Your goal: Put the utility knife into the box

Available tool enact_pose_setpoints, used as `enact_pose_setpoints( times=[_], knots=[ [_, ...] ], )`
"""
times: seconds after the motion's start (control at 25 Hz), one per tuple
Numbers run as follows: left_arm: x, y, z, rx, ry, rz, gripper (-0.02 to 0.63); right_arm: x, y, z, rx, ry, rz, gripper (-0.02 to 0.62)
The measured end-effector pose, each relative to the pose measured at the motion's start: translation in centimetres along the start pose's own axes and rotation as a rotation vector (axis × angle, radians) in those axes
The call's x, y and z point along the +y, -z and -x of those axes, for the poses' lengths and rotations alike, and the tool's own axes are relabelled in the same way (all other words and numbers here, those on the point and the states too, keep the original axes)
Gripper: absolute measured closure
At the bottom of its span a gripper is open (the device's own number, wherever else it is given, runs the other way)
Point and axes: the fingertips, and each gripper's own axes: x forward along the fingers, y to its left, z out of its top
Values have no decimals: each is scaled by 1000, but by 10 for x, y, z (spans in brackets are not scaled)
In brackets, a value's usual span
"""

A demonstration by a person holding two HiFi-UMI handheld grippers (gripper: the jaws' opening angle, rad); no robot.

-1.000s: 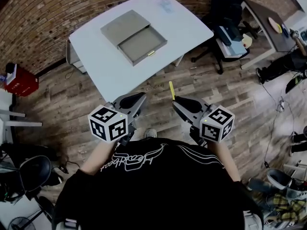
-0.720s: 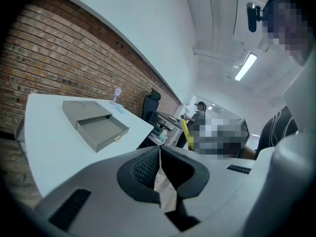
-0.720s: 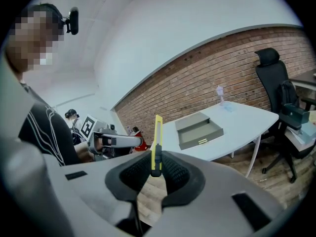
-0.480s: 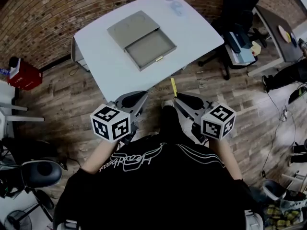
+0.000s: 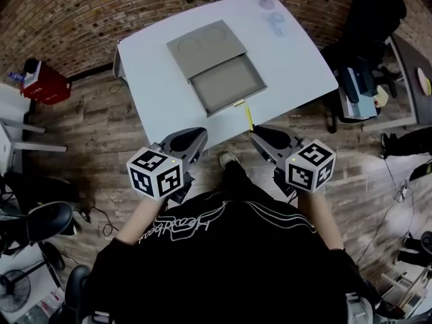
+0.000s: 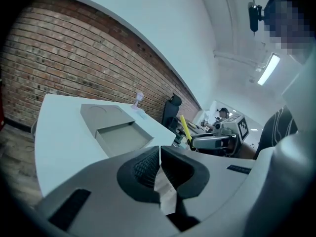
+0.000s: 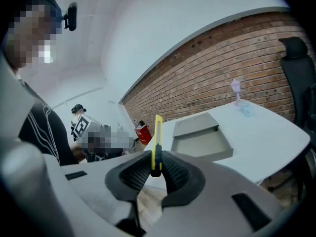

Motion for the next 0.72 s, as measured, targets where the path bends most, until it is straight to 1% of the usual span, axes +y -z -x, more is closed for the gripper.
enact_pose_setpoints(
  times=[0.28, 0.44, 0.64, 0.72],
  knots=[
    [32, -31, -24, -50, -88, 65, 571, -42, -27, -42, 102, -80, 63, 529],
    [41, -48, -28, -83, -133, 82, 571, -59, -38, -62, 162, -107, 116, 529],
    [53, -61, -27, -124, -191, 96, 571, -77, -39, -89, 257, -137, 187, 529],
    [59, -62, -25, -139, -217, 106, 571, -83, -37, -103, 293, -146, 233, 530]
  ],
)
